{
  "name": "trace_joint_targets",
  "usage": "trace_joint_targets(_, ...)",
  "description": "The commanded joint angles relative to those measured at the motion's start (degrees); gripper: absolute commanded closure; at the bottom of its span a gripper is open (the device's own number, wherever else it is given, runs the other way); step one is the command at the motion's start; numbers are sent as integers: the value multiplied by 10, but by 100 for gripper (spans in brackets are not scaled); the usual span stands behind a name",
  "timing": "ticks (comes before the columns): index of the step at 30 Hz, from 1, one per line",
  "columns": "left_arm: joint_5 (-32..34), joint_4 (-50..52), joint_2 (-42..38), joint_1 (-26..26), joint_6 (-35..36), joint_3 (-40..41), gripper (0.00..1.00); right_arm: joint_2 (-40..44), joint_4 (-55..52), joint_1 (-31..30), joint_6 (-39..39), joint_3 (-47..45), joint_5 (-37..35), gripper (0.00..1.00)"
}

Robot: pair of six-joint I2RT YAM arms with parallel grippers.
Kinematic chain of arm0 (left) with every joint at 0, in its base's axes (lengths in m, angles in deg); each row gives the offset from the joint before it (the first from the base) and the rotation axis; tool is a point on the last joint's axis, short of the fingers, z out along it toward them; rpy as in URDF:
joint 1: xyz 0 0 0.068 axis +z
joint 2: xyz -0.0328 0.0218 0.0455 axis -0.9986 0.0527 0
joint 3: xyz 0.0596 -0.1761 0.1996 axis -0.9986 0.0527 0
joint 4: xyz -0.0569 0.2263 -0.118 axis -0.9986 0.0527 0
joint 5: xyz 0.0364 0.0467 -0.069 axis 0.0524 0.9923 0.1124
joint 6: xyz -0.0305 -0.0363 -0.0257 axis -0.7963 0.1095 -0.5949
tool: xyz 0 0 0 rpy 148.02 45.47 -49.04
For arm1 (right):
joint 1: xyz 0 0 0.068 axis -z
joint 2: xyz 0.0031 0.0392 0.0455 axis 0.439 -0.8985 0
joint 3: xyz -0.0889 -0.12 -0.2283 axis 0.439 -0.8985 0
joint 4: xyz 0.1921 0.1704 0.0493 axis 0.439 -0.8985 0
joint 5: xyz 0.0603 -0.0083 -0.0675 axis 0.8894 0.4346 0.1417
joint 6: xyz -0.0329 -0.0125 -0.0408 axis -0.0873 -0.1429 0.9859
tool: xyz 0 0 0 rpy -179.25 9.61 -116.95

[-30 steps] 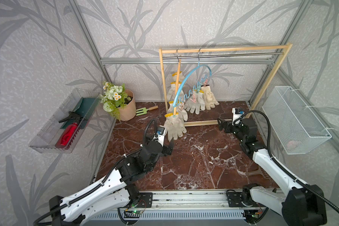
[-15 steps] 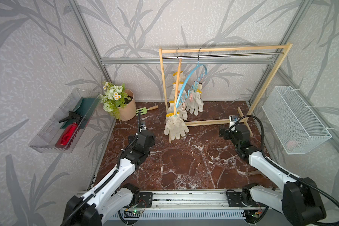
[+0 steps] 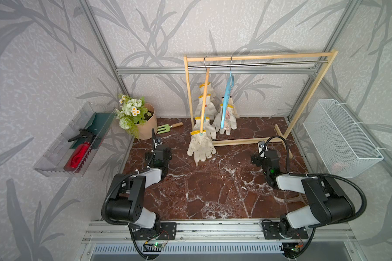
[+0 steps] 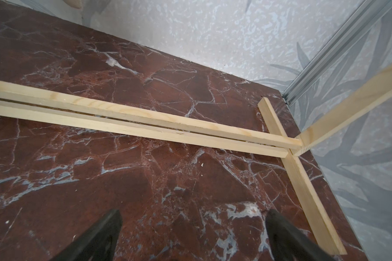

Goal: Clip the gloves onto a hanger to dry
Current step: Reset both arms

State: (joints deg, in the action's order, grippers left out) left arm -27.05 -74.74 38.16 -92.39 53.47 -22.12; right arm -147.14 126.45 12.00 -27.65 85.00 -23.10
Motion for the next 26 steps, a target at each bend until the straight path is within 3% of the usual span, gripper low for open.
trace_joint_targets(1, -43, -150, -1, 13, 3, 55, 0, -7, 125, 6, -3, -37, -1, 1)
trace_joint_targets(4, -119, -228, 15, 31, 4, 94, 1, -32, 198, 24, -13, -70, 51, 1)
trace_joint_targets(6, -140, -221, 22, 37, 5, 88, 1, -71, 296, 27, -3, -93, 66, 0)
trace_joint_targets(10, -111, -224, 27, 40, -5, 85, 1, -62, 268, 27, -7, -87, 62, 1)
trace_joint_targets(14, -108, -225, 26, 40, -5, 85, 1, -46, 143, 32, -24, -32, 37, 1)
trace_joint_targets(26, -109, -227, 26, 40, -5, 87, 1, -46, 148, 34, -25, -33, 38, 1)
